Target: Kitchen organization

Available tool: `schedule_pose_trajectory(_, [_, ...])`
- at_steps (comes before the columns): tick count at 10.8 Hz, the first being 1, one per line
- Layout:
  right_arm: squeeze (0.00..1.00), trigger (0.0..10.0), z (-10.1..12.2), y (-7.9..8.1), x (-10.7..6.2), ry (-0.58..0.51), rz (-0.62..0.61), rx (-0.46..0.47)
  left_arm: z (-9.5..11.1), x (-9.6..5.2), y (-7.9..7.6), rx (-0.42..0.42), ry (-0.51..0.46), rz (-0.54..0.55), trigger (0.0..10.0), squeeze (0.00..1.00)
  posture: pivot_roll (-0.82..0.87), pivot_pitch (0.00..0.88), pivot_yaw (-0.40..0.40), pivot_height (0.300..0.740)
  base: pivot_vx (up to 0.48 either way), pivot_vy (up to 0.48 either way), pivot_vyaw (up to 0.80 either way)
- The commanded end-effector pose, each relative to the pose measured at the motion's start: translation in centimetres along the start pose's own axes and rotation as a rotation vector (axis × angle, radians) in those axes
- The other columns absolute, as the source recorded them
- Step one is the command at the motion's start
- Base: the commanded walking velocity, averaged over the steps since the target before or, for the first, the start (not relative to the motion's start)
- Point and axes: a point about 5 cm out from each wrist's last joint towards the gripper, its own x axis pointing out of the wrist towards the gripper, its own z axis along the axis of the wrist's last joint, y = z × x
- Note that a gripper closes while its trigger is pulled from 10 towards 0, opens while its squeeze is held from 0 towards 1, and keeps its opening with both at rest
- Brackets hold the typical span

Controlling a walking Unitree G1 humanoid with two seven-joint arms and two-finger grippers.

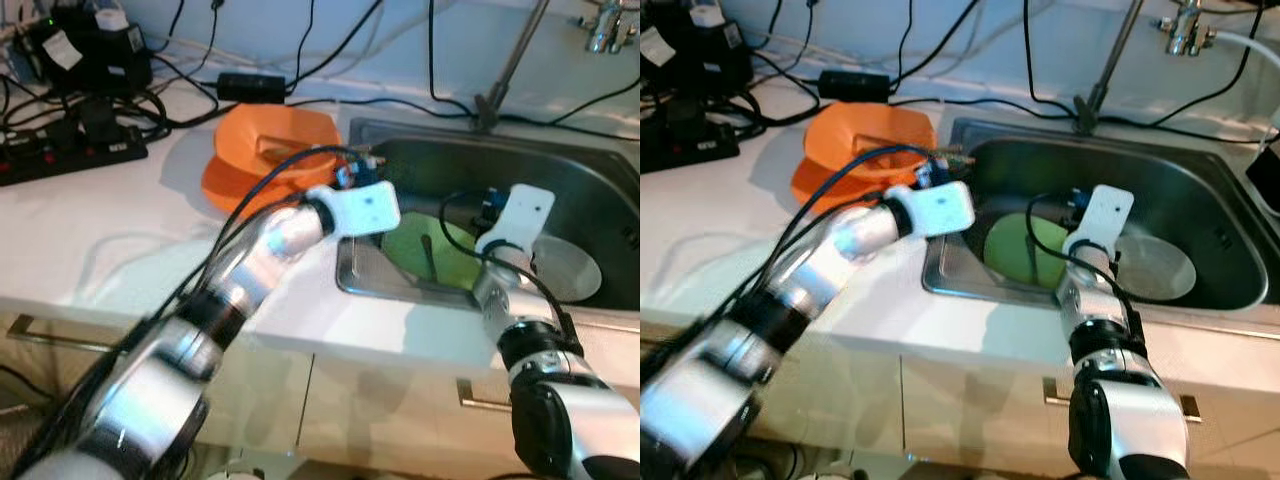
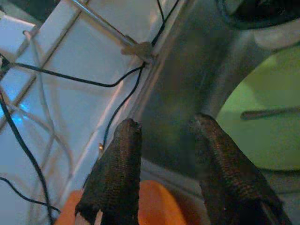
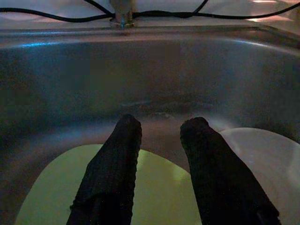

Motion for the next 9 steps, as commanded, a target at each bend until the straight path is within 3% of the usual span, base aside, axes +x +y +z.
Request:
schedule_pose_trajectory(1, [0.00, 10.0, -0.5, -0.6, -0.2, 0.013, -0.027, 0.014, 0.4, 0.7, 0.3, 0.051, -0.005, 0.021, 10.0, 0.00, 0.04, 0.000, -0.052, 0.740, 0.000, 0.000, 0.00])
schedule_pose_trajectory(3, [0.00, 10.0, -0.7, -1.0, -0.3, 0.013, -0.035, 0.011, 0.5, 1.7, 1.3, 0.113, 0.020, 0.061, 10.0, 0.00, 0.03, 0.000, -0.048, 0.740, 0.000, 0.000, 0.00])
schedule_pose_trajectory(5, [0.00, 10.0, -0.6, -1.0, -0.4, -0.001, -0.033, 0.012, 0.6, 2.3, 1.8, 0.123, 0.026, 0.093, 10.0, 0.00, 0.02, 0.000, -0.042, 0.740, 0.000, 0.000, 0.00])
schedule_pose_trajectory(9, [0.00, 10.0, -0.8, -1.0, -0.7, -0.007, -0.031, 0.014, 0.8, 3.3, 1.5, 0.158, 0.055, 0.090, 10.0, 0.00, 0.00, 0.000, -0.028, 0.740, 0.000, 0.000, 0.00])
